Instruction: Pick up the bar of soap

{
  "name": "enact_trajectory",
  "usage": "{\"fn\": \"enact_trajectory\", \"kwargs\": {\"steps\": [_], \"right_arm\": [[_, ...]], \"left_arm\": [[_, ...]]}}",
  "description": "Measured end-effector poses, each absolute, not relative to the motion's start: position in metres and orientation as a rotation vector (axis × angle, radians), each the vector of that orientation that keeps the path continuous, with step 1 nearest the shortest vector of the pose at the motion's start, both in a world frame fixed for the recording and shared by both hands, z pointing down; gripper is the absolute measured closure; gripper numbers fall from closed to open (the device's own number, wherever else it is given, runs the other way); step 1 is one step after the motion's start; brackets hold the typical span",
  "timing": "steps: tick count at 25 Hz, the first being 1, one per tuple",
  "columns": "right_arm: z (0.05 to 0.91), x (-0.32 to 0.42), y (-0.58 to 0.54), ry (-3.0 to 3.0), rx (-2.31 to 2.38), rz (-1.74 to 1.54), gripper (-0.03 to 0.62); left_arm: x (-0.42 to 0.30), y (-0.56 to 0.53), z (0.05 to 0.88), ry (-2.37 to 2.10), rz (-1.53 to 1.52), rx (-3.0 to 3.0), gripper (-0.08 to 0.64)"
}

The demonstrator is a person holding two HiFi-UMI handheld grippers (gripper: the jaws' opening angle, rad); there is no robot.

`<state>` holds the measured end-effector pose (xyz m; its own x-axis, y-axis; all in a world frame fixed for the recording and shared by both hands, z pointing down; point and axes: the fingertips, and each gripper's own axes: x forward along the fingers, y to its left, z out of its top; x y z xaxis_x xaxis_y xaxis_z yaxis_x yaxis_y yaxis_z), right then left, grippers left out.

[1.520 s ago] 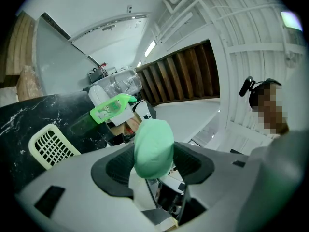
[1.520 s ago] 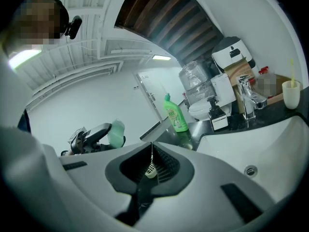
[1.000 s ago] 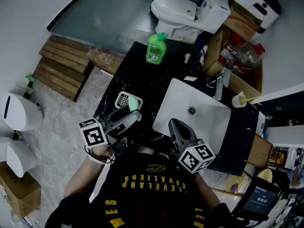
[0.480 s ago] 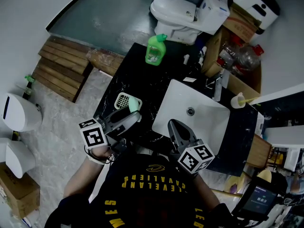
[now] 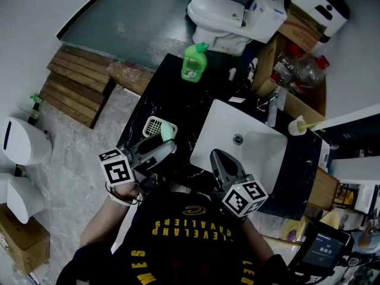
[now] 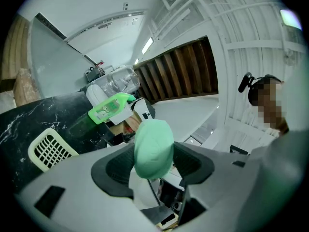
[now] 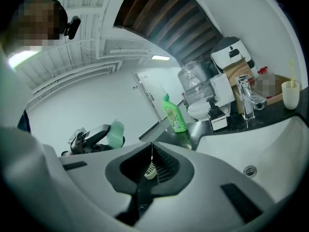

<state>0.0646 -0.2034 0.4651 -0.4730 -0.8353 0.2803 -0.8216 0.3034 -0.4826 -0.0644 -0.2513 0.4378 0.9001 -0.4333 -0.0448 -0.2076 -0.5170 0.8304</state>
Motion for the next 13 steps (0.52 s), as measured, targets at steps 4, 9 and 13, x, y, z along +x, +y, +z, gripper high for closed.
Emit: {"fn": "enact_trajectory", "kwargs": {"steps": [4, 9, 13], "right_arm": [[0.4658, 0.0659, -0.2047, 2.507, -1.612, -0.914, 0.572], [0.4647, 0.0644, -0.2057, 2.507, -1.617, -0.906, 0.572], [0.4651, 0.0646, -0.2062, 2.498, -1.628, -0.905, 0.572]], "left_arm": [[-0.0636, -0.2542, 0.4395, -0.461, -0.292, 2.139, 0.293], [-0.0630, -0.2562, 0.4402, -0.448, -0.288, 2.140, 0.293], [-0.0644, -0.2586, 0.4437, -0.447, -0.273, 2.139, 0.293]]}}
